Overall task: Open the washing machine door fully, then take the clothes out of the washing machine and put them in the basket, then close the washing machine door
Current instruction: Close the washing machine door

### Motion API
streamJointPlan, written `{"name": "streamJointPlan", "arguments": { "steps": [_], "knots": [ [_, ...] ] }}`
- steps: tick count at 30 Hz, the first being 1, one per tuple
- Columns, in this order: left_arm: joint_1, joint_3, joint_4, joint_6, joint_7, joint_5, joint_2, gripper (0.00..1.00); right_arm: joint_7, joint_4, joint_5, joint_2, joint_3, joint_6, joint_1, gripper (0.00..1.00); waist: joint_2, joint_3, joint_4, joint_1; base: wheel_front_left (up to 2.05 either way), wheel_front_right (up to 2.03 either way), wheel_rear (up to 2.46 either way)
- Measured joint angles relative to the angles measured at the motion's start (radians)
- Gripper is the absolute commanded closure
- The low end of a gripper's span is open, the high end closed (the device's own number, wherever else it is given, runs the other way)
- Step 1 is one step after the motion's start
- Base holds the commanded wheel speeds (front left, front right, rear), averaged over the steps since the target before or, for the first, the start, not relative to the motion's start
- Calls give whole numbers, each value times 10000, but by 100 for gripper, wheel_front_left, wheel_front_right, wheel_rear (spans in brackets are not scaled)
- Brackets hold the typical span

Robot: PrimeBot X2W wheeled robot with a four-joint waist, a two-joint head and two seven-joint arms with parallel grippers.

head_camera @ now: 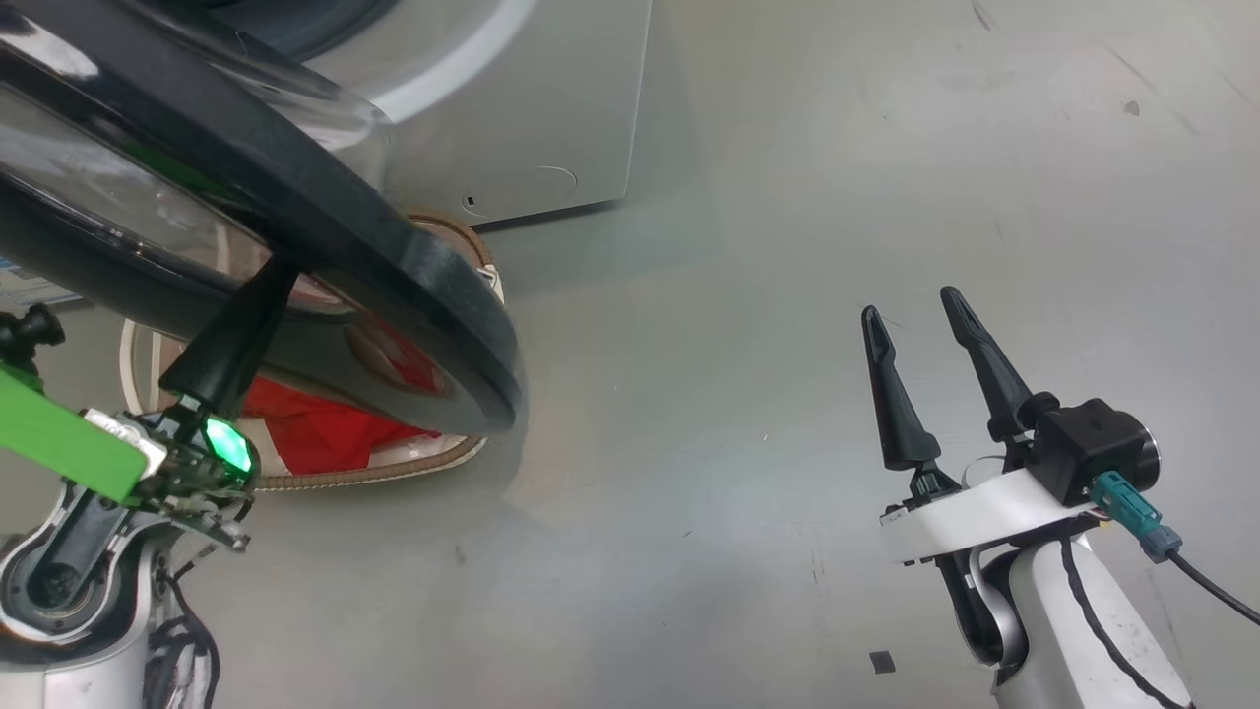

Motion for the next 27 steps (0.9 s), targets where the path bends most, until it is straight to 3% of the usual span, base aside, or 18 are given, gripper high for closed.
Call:
{"name": "streamJointPlan", "arguments": {
  "steps": [5, 27],
  "knots": [
    [-529, -52, 244, 0, -554, 460, -357, 100, -2, -42, 75, 17, -96, -40, -61, 0, 0, 99, -86, 0, 0, 0, 0],
    [-2802, -959, 2554, 0, -2391, 1835, -696, 100, -31, -100, 435, 65, 29, -73, -251, 0, 0, 440, -376, 0, 0, 0, 0]
  ]
}}
